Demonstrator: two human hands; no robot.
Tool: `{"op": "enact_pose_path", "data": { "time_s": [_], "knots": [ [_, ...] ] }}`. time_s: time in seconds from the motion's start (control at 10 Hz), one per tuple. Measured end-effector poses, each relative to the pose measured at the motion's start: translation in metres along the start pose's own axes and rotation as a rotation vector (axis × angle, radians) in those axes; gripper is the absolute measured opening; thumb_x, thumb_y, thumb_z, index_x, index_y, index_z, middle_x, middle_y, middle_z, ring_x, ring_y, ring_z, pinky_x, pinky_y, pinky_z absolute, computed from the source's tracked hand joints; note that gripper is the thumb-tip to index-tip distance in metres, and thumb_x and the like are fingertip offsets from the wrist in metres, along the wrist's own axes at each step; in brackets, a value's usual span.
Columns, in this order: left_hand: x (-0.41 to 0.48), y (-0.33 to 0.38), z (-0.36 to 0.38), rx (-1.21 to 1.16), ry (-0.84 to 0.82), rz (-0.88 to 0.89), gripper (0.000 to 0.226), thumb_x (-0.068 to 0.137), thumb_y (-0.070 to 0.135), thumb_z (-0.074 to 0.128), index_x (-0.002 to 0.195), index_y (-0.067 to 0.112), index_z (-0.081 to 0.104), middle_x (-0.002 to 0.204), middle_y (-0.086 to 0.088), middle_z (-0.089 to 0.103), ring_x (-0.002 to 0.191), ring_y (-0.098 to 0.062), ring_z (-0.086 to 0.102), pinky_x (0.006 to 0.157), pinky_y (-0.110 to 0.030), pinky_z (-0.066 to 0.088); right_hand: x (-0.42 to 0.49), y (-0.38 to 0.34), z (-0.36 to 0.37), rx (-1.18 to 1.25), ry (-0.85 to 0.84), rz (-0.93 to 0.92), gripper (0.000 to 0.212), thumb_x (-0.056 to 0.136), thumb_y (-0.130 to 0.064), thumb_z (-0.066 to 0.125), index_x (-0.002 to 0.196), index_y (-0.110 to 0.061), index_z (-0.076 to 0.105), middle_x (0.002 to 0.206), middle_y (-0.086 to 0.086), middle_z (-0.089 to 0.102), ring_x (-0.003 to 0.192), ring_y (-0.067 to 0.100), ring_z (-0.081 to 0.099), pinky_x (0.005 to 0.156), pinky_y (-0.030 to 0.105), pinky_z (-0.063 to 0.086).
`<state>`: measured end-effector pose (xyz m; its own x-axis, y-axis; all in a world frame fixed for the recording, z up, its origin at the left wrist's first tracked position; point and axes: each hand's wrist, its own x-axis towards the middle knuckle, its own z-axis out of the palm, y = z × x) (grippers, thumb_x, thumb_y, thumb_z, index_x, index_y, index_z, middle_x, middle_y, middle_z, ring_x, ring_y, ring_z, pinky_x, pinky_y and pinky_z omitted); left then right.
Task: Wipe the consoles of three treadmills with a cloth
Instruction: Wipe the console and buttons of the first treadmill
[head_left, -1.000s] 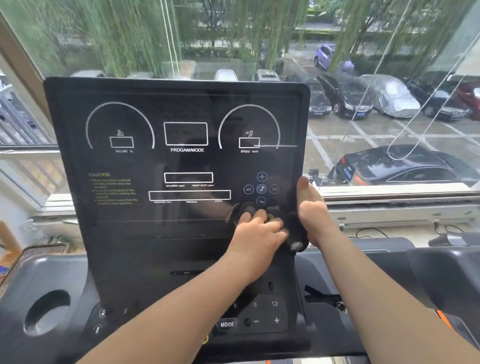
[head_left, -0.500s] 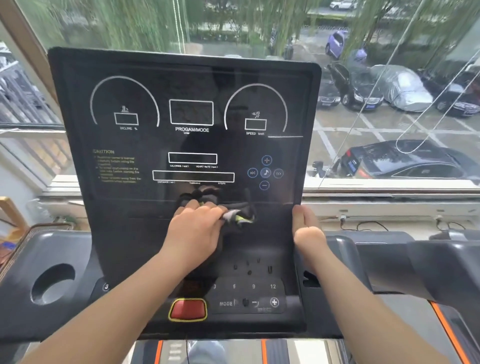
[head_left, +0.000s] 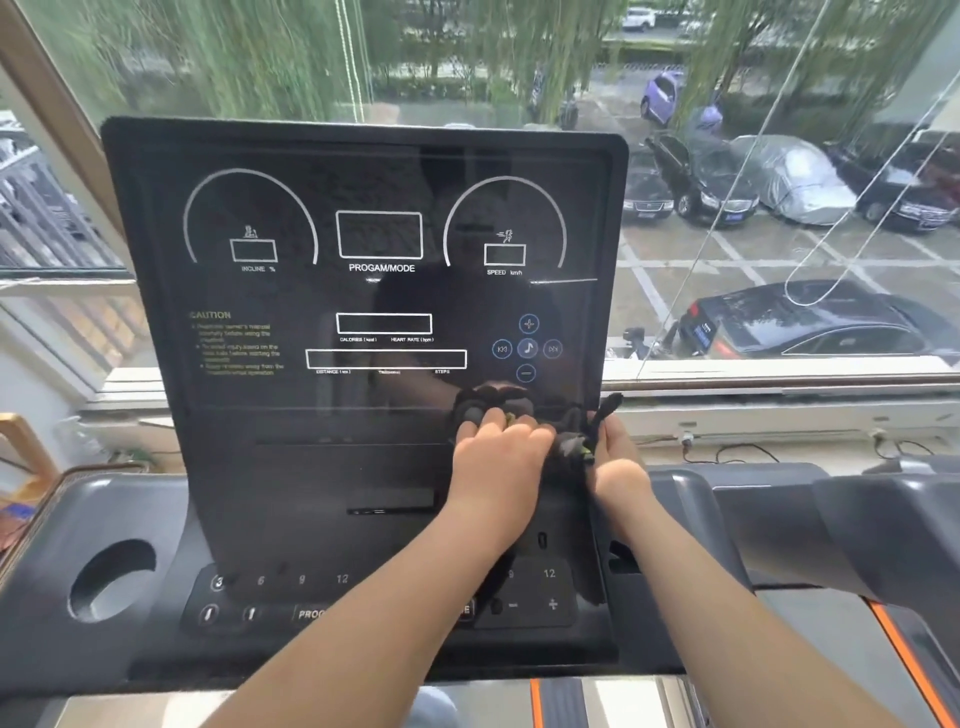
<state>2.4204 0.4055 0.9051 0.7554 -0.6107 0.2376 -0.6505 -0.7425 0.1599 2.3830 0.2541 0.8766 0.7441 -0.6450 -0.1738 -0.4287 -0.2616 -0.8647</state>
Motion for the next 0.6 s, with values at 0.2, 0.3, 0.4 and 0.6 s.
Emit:
{"op": "enact_pose_path", "data": {
  "time_s": [0.2, 0.3, 0.4, 0.6],
  "knots": [
    [-0.021, -0.061, -0.014, -0.02, 0.146, -0.077, 0.022, 0.095, 0.031, 0.055, 0.109, 0.028, 0.07, 0.1, 0.003, 0.071, 0.091, -0.035, 0.061, 0.076, -0.044, 0.053, 0.007, 0.001, 0.008, 0.102, 0.033, 0.004, 0.033, 0.112, -0.027, 0.042, 0.131, -0.008, 0.06, 0.114, 0.009, 0.066, 0.108, 0.027, 0.059, 0.091, 0.025, 0.037],
    [-0.043, -0.101, -0.022, -0.02, 0.186, -0.162, 0.034, 0.092, 0.034, 0.046, 0.11, 0.022, 0.073, 0.099, 0.001, 0.073, 0.087, -0.036, 0.06, 0.074, -0.047, 0.055, 0.004, 0.001, 0.006, 0.083, 0.002, -0.015, 0.04, 0.112, -0.034, 0.038, 0.137, -0.009, 0.057, 0.121, 0.002, 0.062, 0.115, 0.023, 0.055, 0.094, 0.025, 0.033],
    [-0.043, -0.108, -0.027, -0.053, 0.178, -0.284, 0.035, 0.089, 0.031, 0.048, 0.109, 0.019, 0.074, 0.102, 0.0, 0.075, 0.089, -0.036, 0.061, 0.078, -0.047, 0.054, 0.004, 0.001, 0.006, 0.099, -0.003, -0.004, 0.042, 0.112, -0.036, 0.037, 0.14, -0.011, 0.054, 0.123, -0.002, 0.059, 0.115, 0.018, 0.051, 0.094, 0.022, 0.03],
    [-0.025, -0.058, -0.024, -0.016, 0.104, -0.28, 0.015, 0.087, 0.025, 0.061, 0.097, 0.02, 0.071, 0.09, -0.001, 0.07, 0.088, -0.035, 0.062, 0.074, -0.045, 0.051, 0.003, 0.003, 0.008, 0.105, -0.007, 0.013, 0.049, 0.111, -0.041, 0.035, 0.149, -0.012, 0.048, 0.142, 0.003, 0.057, 0.133, 0.024, 0.05, 0.103, 0.025, 0.031]
  ]
}}
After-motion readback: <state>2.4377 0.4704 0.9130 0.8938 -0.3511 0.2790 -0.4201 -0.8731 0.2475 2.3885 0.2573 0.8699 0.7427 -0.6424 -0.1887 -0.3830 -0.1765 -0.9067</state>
